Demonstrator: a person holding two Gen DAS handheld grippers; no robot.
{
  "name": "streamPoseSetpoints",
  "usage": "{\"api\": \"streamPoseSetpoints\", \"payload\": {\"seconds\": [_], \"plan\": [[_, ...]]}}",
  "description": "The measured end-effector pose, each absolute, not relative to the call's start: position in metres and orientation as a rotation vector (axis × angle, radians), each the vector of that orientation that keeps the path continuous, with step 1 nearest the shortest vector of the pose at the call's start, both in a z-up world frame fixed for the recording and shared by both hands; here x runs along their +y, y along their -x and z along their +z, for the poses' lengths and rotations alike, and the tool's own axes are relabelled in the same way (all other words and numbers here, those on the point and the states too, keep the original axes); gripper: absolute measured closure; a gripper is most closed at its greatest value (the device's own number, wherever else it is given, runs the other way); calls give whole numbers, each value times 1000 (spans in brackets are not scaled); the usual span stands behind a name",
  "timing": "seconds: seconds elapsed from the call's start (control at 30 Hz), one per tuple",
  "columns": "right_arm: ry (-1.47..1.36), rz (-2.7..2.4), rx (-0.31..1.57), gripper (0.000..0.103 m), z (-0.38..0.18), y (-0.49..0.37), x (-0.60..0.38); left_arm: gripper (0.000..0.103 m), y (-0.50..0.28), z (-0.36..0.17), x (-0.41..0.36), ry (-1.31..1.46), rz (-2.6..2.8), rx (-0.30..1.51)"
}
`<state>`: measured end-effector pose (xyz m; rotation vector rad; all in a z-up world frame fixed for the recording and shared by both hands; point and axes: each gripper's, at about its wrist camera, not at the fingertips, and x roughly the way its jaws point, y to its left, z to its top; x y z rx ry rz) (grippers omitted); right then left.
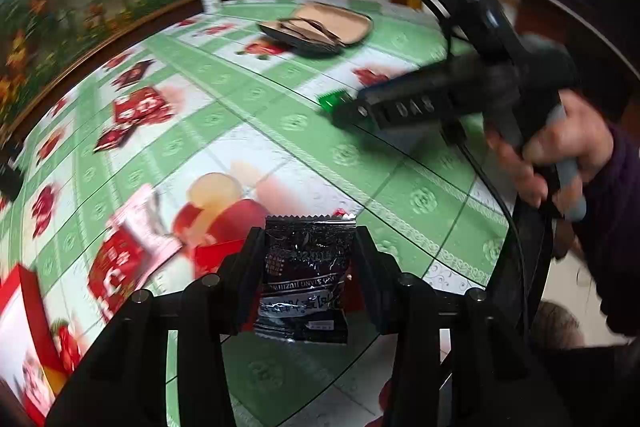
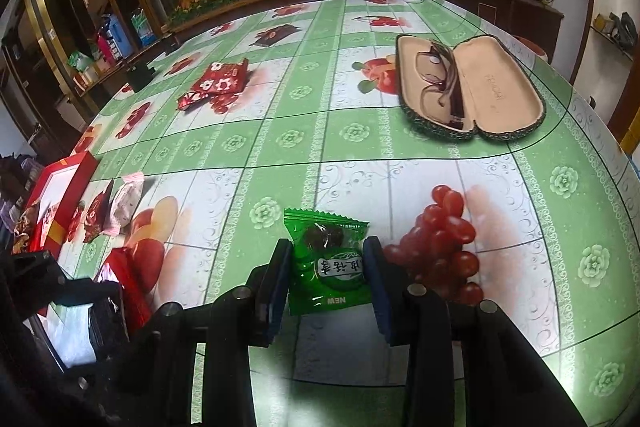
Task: Organize snacks
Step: 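Grasp the green candy with right tool while left grasps the black packet, then carry the green candy and black packet over the white tray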
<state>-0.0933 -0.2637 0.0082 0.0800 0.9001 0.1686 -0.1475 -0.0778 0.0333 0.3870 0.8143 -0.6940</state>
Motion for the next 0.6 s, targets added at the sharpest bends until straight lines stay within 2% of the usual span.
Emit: {"api": "streamPoseSetpoints", "payload": {"seconds": [0.23,0.6], "plan": [[-47,188,888,68,8,100,-241,61,150,49,-49,-303,-613,763],[-145,292,856,69,18,111,-225,61,148,54,-9,-178,-562,733]]}}
